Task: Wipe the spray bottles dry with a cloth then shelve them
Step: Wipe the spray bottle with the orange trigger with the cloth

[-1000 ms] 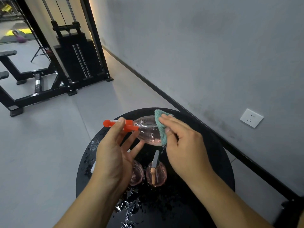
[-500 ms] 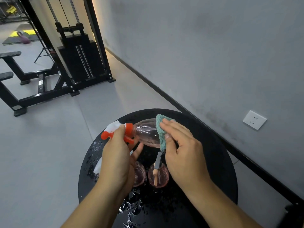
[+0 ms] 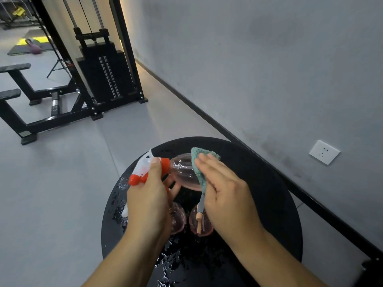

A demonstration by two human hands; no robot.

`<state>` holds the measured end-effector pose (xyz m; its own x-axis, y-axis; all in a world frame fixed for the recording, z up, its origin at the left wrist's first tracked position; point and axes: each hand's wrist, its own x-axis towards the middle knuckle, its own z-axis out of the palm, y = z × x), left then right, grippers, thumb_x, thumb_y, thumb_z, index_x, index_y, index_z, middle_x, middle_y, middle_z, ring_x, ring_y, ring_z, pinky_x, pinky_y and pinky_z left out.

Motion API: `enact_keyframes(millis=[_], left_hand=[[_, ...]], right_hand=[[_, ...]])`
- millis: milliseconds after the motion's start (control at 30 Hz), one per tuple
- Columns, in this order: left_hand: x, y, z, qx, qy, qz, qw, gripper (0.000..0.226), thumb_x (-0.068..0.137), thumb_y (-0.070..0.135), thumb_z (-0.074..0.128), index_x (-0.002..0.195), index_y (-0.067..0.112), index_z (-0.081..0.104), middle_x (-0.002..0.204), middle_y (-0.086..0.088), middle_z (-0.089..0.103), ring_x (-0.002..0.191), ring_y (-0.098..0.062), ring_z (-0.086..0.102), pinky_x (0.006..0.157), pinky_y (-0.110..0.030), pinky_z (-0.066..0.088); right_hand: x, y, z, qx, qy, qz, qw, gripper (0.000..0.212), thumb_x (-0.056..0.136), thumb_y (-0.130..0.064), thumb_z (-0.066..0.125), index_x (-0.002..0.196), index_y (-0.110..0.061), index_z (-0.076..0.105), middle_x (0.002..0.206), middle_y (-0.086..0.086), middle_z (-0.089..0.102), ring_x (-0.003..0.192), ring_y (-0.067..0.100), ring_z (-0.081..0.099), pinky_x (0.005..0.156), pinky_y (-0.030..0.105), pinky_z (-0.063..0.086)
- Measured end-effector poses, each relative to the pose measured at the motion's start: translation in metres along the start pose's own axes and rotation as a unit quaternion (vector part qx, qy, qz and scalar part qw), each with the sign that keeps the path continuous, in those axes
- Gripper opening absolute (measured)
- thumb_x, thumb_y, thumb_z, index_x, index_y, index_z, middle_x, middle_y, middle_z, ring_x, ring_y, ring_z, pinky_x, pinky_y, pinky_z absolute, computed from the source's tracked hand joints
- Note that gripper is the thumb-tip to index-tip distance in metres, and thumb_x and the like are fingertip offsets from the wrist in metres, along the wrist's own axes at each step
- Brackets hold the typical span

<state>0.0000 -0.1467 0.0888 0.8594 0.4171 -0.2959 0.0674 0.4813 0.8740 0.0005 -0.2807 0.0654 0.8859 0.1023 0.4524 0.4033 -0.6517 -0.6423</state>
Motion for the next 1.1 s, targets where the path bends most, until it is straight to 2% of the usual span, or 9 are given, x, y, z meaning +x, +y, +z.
enact_keyframes(millis=[133, 300, 500, 667, 767, 833, 933, 1000, 1100], left_hand=[[-0.003, -0.004, 0.001, 0.021, -0.008, -0.020, 1.000, 0.023, 0.109, 0.027, 0.058, 0.107, 0.009, 0.072, 0.104, -0.012, 0.081, 0.096, -0.024, 0.080, 0.068, -0.027, 0.064], [-0.003, 0.001, 0.003, 0.022, -0.025, 0.009, 0.999, 0.022, 0.109, 0.027, 0.058, 0.102, 0.012, 0.073, 0.090, -0.003, 0.082, 0.087, -0.018, 0.081, 0.067, -0.027, 0.064], [-0.004, -0.005, 0.003, 0.031, -0.054, -0.001, 0.998, 0.023, 0.110, 0.026, 0.057, 0.097, 0.014, 0.073, 0.091, -0.005, 0.080, 0.083, -0.016, 0.079, 0.066, -0.026, 0.063], [0.003, -0.003, 0.001, 0.007, -0.053, -0.005, 0.999, 0.017, 0.109, 0.028, 0.059, 0.105, 0.017, 0.072, 0.099, -0.006, 0.080, 0.096, -0.021, 0.080, 0.083, -0.038, 0.065], [0.000, -0.006, 0.002, 0.009, -0.059, -0.015, 0.998, 0.020, 0.110, 0.027, 0.057, 0.101, 0.016, 0.072, 0.097, -0.006, 0.081, 0.091, -0.019, 0.080, 0.081, -0.036, 0.064], [0.002, -0.007, 0.000, 0.009, -0.057, -0.019, 0.998, 0.020, 0.110, 0.028, 0.058, 0.103, 0.015, 0.072, 0.103, -0.010, 0.081, 0.096, -0.023, 0.080, 0.085, -0.040, 0.064], [0.009, -0.003, -0.002, 0.000, -0.049, -0.008, 0.999, 0.022, 0.110, 0.029, 0.058, 0.115, 0.012, 0.071, 0.108, -0.010, 0.080, 0.106, -0.028, 0.078, 0.092, -0.045, 0.065], [0.012, -0.003, -0.003, -0.007, -0.039, -0.005, 0.999, 0.029, 0.110, 0.031, 0.058, 0.125, 0.009, 0.069, 0.110, -0.009, 0.080, 0.108, -0.028, 0.078, 0.092, -0.045, 0.064], [0.011, -0.005, -0.004, -0.003, -0.037, -0.008, 0.999, 0.024, 0.109, 0.032, 0.058, 0.116, 0.014, 0.071, 0.109, -0.008, 0.080, 0.106, -0.026, 0.078, 0.085, -0.039, 0.065]], right_hand=[[0.001, 0.001, -0.002, -0.031, -0.060, -0.022, 0.997, 0.053, 0.092, 0.005, 0.056, 0.140, -0.018, 0.059, 0.145, -0.008, 0.055, 0.140, 0.000, 0.038, 0.116, 0.013, 0.024], [0.006, 0.007, -0.013, -0.018, -0.035, 0.027, 0.999, 0.053, 0.096, 0.001, 0.053, 0.144, -0.022, 0.053, 0.149, -0.011, 0.050, 0.140, -0.003, 0.036, 0.115, 0.020, 0.034], [0.003, -0.003, -0.008, -0.033, -0.080, -0.007, 0.996, 0.053, 0.094, 0.002, 0.052, 0.142, -0.021, 0.056, 0.147, -0.011, 0.052, 0.141, -0.002, 0.035, 0.114, 0.009, 0.019], [0.008, 0.004, -0.015, -0.016, -0.033, 0.037, 0.999, 0.052, 0.097, -0.002, 0.050, 0.145, -0.022, 0.051, 0.150, -0.011, 0.049, 0.141, -0.002, 0.036, 0.115, 0.019, 0.033], [0.002, -0.004, -0.008, -0.027, -0.063, 0.007, 0.998, 0.053, 0.094, 0.003, 0.051, 0.143, -0.018, 0.055, 0.149, -0.007, 0.051, 0.143, 0.001, 0.035, 0.117, 0.018, 0.026], [0.002, -0.006, -0.008, -0.027, -0.073, -0.004, 0.997, 0.054, 0.093, 0.004, 0.051, 0.142, -0.018, 0.056, 0.148, -0.007, 0.051, 0.143, 0.000, 0.035, 0.116, 0.016, 0.024], [0.008, 0.002, -0.015, -0.015, -0.047, 0.032, 0.998, 0.052, 0.097, -0.002, 0.051, 0.145, -0.022, 0.051, 0.150, -0.010, 0.048, 0.141, -0.002, 0.035, 0.116, 0.018, 0.030], [0.009, 0.005, -0.018, -0.011, -0.023, 0.053, 0.998, 0.051, 0.098, -0.004, 0.051, 0.146, -0.023, 0.049, 0.150, -0.011, 0.048, 0.140, -0.003, 0.037, 0.114, 0.019, 0.035], [0.005, -0.002, -0.016, -0.018, -0.048, 0.039, 0.998, 0.054, 0.098, 0.000, 0.050, 0.147, -0.023, 0.048, 0.152, -0.011, 0.045, 0.142, -0.003, 0.034, 0.116, 0.022, 0.034]])
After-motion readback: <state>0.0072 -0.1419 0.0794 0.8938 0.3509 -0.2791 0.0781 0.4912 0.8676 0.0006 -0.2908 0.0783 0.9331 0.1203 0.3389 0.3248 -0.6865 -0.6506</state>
